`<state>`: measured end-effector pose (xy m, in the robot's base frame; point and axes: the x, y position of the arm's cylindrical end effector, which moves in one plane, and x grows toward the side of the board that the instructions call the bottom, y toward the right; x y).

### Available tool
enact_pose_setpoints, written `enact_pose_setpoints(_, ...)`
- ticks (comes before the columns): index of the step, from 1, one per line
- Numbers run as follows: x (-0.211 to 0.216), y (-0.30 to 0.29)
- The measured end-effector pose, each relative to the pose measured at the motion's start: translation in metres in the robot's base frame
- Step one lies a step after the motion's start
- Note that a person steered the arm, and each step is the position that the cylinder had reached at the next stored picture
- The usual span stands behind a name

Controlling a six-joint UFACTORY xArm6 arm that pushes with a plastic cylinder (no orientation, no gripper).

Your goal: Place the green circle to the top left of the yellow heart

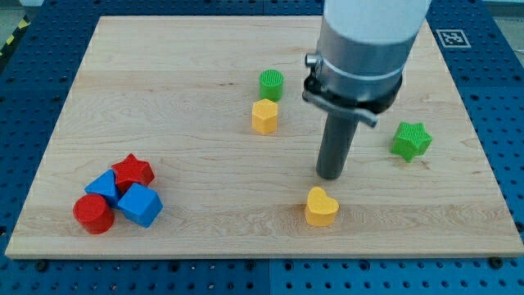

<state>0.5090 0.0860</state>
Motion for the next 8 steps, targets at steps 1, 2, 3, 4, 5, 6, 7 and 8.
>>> enact_pose_setpoints(1,-0.049,0.005)
enact_pose_setpoints(2,-0.101,0.005)
enact_pose_setpoints(3,-0.145,0.005)
enact_pose_setpoints(4,-0.185,-0.030)
enact_pose_setpoints(5,-0.198,-0.092)
enact_pose_setpoints(6,-0.179,-0.100)
enact_pose_setpoints(7,-0.160,-0.083)
enact_pose_setpoints(8,-0.159,-0.066)
